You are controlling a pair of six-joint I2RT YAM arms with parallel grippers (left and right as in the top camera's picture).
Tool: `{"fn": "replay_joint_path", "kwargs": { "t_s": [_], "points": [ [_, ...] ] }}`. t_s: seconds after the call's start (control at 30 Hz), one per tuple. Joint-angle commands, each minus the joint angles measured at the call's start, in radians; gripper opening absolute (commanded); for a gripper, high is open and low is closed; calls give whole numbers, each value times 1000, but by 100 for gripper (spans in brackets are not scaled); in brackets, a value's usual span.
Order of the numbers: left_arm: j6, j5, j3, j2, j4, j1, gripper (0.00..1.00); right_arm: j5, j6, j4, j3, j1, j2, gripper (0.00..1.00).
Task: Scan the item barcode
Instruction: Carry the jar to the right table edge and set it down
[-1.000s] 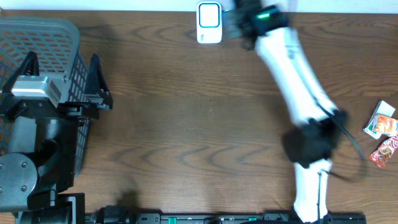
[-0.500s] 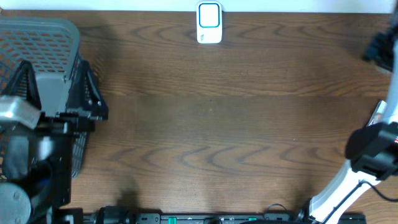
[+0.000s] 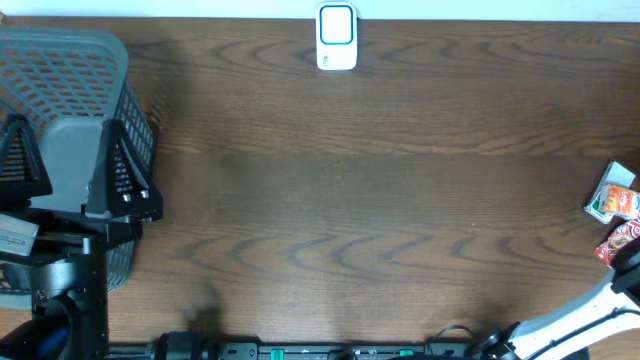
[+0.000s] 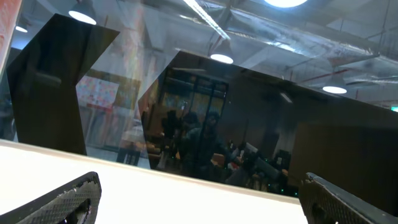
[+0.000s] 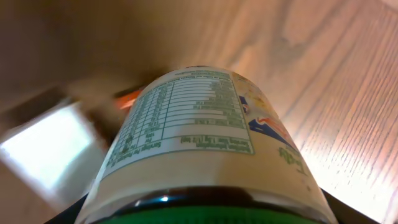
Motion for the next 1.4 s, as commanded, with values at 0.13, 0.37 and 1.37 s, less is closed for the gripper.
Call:
{"fn": "replay_joint_path", "kwargs": {
  "t_s": [0.13, 0.37, 1.37],
  "points": [
    [-5, 13, 3, -7, -5, -4, 99, -16, -39, 75, -11, -101, -4, 49],
    [-5, 13, 3, -7, -27, -4, 99, -39, -23, 74, -17, -153, 89, 49],
    [-5, 13, 3, -6, -38, -4, 99, -145, 48, 72, -14, 193, 241, 99]
  ]
}}
